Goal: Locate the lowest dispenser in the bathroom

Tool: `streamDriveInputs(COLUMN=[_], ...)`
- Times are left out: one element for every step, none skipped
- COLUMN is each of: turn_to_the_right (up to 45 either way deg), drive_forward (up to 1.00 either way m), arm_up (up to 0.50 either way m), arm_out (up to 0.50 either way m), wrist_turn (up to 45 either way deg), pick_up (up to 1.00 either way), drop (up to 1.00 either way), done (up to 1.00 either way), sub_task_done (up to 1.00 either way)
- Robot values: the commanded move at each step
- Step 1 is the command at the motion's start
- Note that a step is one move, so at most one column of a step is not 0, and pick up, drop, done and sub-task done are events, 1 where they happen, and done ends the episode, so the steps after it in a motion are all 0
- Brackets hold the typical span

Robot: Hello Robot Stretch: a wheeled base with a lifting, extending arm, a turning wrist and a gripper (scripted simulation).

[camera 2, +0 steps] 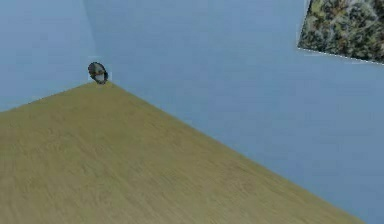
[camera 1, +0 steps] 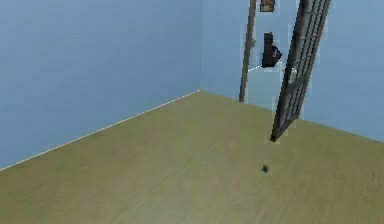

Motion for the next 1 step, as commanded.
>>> streamDriveInputs(turn_to_the_right=[45.0], drive_forward=[0.00], arm_up=[0.00], arm_out=[0.00], wrist_turn=[0.0], pick_up=[0.00], drop=[0.00], done=[0.00], sub_task_done=[0.00])
